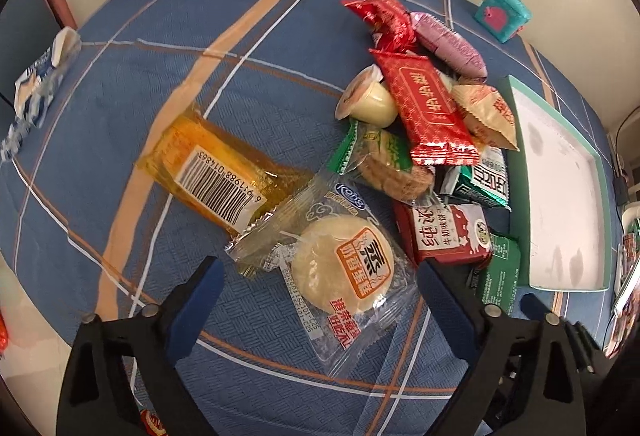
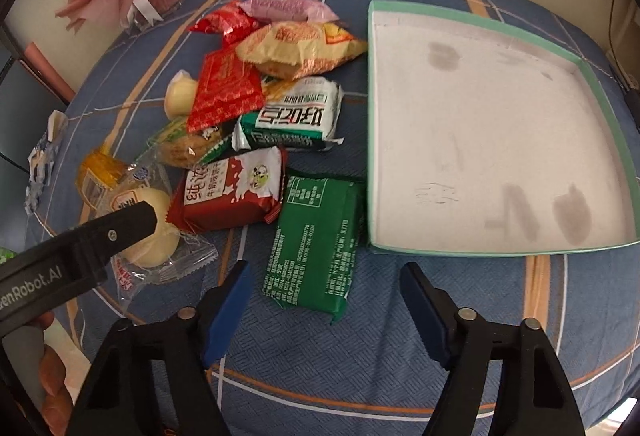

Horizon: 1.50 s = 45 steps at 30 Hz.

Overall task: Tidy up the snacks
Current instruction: 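Grasp the green biscuit pack with the right gripper, then lift the green pack with the right gripper while the left gripper grasps the wrapped bun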

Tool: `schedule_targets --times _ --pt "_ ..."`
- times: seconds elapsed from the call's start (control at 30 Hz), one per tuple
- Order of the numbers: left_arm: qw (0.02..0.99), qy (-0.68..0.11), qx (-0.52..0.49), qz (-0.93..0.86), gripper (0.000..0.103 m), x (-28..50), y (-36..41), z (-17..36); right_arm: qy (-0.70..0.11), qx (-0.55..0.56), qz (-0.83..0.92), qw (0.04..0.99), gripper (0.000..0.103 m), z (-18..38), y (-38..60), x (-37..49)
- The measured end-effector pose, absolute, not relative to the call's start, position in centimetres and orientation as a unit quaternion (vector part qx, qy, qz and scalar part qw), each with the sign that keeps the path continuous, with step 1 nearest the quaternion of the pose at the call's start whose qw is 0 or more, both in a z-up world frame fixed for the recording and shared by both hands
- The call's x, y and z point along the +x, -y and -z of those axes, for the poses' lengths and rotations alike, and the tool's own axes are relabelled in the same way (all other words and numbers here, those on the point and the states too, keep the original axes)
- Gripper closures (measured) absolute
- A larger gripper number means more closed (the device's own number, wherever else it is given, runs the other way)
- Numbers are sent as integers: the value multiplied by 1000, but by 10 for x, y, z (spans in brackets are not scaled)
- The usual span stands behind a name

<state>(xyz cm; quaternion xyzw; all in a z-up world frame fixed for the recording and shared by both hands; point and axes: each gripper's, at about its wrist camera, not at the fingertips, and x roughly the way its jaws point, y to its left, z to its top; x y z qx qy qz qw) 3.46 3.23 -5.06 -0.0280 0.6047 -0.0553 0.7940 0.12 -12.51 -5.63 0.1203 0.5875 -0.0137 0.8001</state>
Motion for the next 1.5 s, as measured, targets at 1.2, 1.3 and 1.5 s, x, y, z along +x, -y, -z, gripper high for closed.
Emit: schedule_targets --times 1.2,1.3,1.5 --pt "783 -616 -54 67 53 17 -18 23 -553 170 -26 815 61 42 168 -13" --pt "787 -611 -59 70 53 11 -20 13 -537 168 -33 826 61 30 167 -23" --pt "802 -588 -70 76 54 0 -25 -21 -500 188 -40 845 61 3 179 -38"
